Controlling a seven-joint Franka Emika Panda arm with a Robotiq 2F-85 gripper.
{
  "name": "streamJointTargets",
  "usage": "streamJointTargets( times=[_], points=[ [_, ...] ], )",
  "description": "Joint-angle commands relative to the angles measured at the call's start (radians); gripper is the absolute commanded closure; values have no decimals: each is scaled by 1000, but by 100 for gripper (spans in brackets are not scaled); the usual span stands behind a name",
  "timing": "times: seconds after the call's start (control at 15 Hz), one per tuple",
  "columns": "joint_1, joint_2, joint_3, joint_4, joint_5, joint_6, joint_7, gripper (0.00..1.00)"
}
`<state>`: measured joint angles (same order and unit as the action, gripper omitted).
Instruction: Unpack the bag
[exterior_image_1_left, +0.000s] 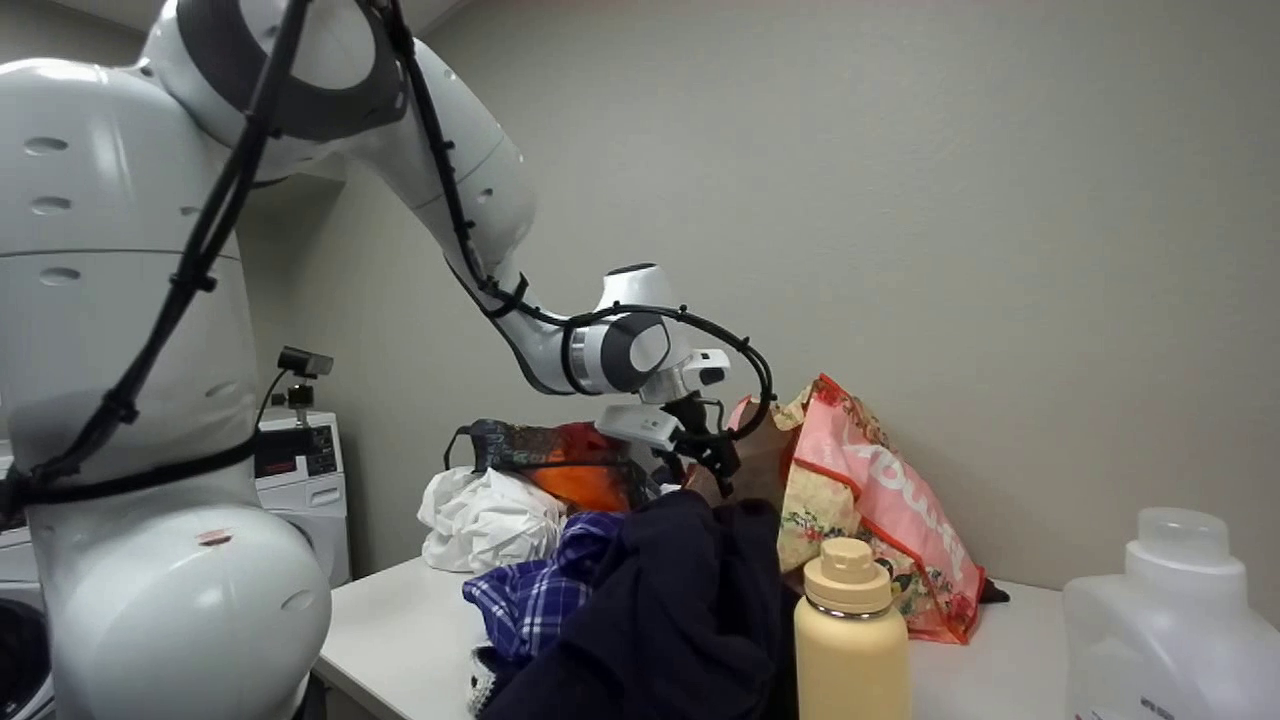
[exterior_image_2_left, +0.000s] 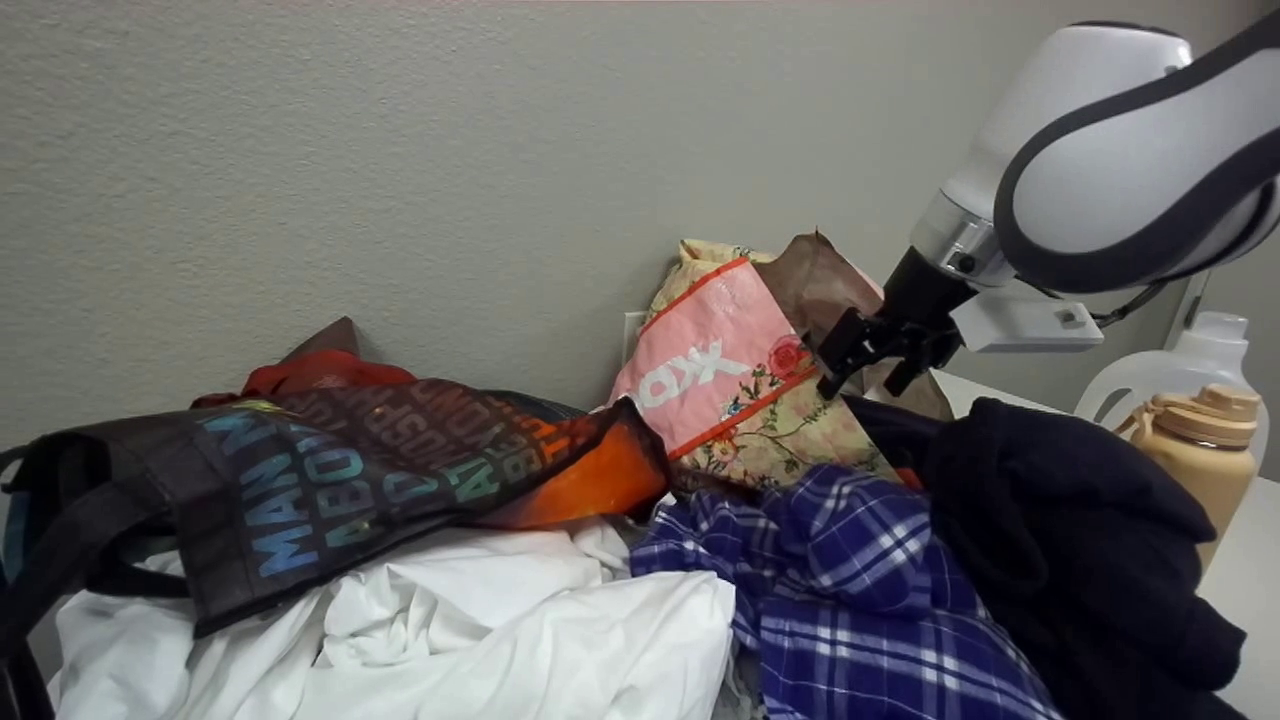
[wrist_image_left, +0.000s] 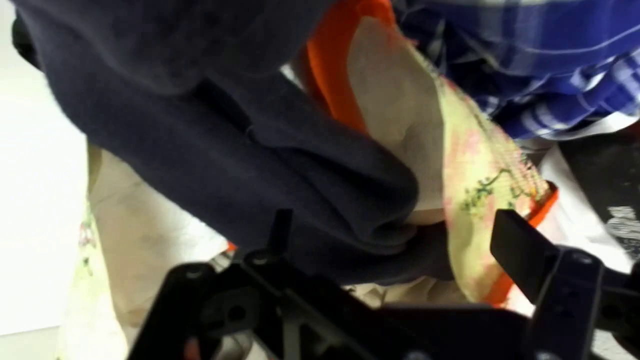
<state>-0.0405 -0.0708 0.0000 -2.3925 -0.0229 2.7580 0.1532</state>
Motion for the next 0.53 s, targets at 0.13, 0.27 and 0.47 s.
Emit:
streamJointTargets(
  times=[0.13,0.27,0.47],
  points=[
    [-43,75,-28,59,-223,22,204,0],
    [-47,95,-27,58,-272,17,253,0],
    [-24,121,-41,54,-278,8,274,0]
  ],
)
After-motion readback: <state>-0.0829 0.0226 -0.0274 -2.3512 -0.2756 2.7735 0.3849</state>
